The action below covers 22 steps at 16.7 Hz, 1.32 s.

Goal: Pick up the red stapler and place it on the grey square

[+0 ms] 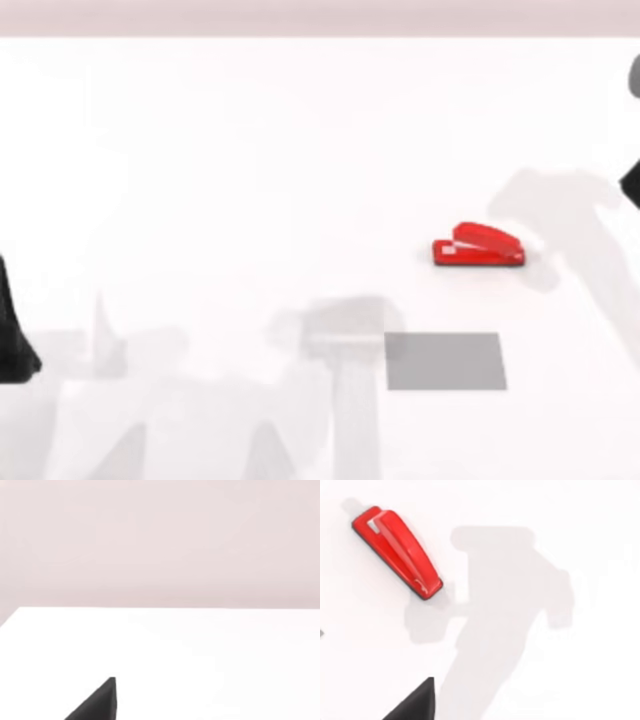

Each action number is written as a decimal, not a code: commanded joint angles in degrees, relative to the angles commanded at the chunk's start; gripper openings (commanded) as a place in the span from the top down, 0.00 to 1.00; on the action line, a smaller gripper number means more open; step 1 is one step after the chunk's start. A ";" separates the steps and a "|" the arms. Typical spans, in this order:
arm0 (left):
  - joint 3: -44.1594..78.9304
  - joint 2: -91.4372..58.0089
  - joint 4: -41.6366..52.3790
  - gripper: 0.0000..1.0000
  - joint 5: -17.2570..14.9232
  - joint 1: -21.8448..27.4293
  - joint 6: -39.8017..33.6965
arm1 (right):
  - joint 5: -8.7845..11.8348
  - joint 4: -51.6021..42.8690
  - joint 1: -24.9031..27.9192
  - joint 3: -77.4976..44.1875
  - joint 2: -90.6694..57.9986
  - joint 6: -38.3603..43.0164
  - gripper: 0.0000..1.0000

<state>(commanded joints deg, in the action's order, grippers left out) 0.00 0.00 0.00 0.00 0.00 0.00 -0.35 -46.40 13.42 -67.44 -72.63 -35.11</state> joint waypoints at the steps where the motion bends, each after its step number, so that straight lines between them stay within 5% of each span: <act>1: 0.00 0.00 0.00 0.00 0.00 0.00 0.00 | -0.06 -4.01 1.13 -5.75 -6.76 -2.97 0.00; 12: 0.00 0.00 0.00 0.00 0.00 0.00 0.00 | 0.07 -34.09 10.14 -51.80 -54.43 -26.21 0.00; 22: 0.00 0.00 0.00 0.00 0.00 0.00 0.00 | 0.13 -34.96 10.60 -54.27 -57.72 -27.92 0.00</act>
<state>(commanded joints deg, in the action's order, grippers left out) 0.00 0.00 0.00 0.00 0.00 0.00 -0.22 -81.36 24.02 -121.71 -130.34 -63.03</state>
